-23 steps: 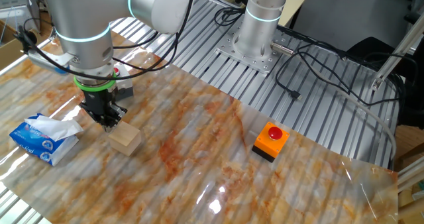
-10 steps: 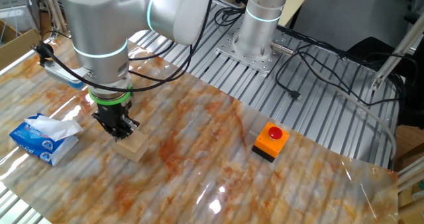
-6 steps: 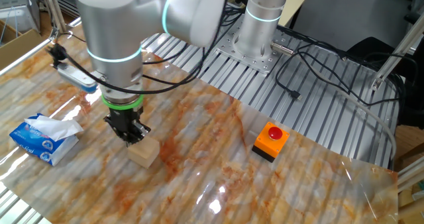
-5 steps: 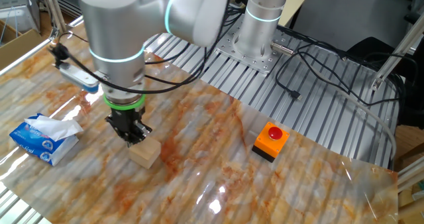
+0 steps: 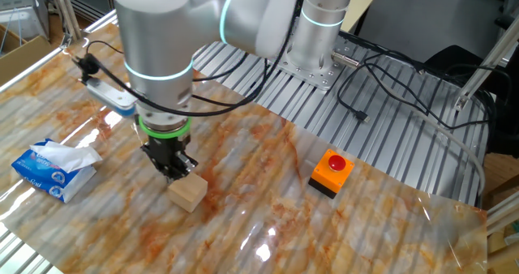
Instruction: Use the gripper to push the small block from left to right
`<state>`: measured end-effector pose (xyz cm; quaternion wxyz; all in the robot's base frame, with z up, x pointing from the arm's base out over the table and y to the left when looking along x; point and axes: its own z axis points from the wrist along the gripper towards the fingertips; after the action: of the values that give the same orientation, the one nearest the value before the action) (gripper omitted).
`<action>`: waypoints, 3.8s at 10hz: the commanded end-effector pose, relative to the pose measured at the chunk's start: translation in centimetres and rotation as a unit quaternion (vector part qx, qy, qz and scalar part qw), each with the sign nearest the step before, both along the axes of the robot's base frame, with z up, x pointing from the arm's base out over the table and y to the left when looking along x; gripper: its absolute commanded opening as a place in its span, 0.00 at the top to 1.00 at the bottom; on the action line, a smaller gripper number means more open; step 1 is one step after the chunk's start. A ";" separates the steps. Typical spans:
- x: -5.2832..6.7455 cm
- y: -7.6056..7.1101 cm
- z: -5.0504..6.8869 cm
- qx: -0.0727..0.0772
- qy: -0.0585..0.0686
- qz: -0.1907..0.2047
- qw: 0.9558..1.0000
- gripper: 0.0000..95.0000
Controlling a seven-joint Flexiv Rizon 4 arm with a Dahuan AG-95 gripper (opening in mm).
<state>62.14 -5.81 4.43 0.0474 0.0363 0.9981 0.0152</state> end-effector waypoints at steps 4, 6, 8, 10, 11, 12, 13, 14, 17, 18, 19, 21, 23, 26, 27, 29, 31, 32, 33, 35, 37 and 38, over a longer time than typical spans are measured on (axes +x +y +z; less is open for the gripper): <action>0.0 1.1 0.6 0.002 0.007 -0.011 1.000 1.00; 0.0 1.0 0.5 0.000 0.005 -0.008 1.000 1.00; 0.0 0.8 0.4 -0.004 0.004 -0.003 1.000 1.00; 0.0 -0.2 -0.1 -0.024 0.001 0.017 1.000 1.00; 0.1 -0.5 -0.3 -0.024 0.000 0.020 1.000 1.00; 0.1 -1.0 -0.5 -0.020 0.000 0.017 1.000 1.00; 0.2 -1.1 -0.4 -0.019 -0.002 0.015 1.000 1.00; 0.2 -1.1 -0.4 -0.020 -0.003 0.015 1.000 1.00; 0.2 -1.1 -0.4 -0.017 -0.002 0.033 0.999 1.00; 0.2 -1.1 -0.4 -0.015 -0.003 0.034 0.999 1.00; 0.2 -1.1 -0.4 -0.015 -0.003 0.035 0.999 1.00; 0.2 -1.1 -0.4 -0.015 -0.002 0.041 0.999 1.00; 0.2 -1.1 -0.4 -0.016 -0.002 0.064 0.998 1.00; 0.2 -1.1 -0.4 -0.020 -0.003 0.117 0.993 1.00; 0.2 -1.1 -0.4 -0.021 -0.003 0.125 0.992 1.00; 0.2 -1.1 -0.4 -0.022 -0.002 0.134 0.991 1.00; 0.2 -1.1 -0.4 -0.019 -0.002 0.125 0.992 1.00; 0.1 -1.1 -0.6 -0.013 -0.003 0.116 0.993 1.00; -0.1 -1.2 -1.2 0.001 -0.005 0.106 0.994 1.00; -0.1 -1.0 -1.2 0.023 -0.001 0.068 0.997 1.00; -0.1 -0.9 -1.2 0.039 -0.001 0.053 0.998 1.00; -0.1 -0.8 -1.2 0.039 -0.001 0.048 0.998 1.00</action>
<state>62.15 -6.63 3.30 0.0455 -0.0150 0.9973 0.0555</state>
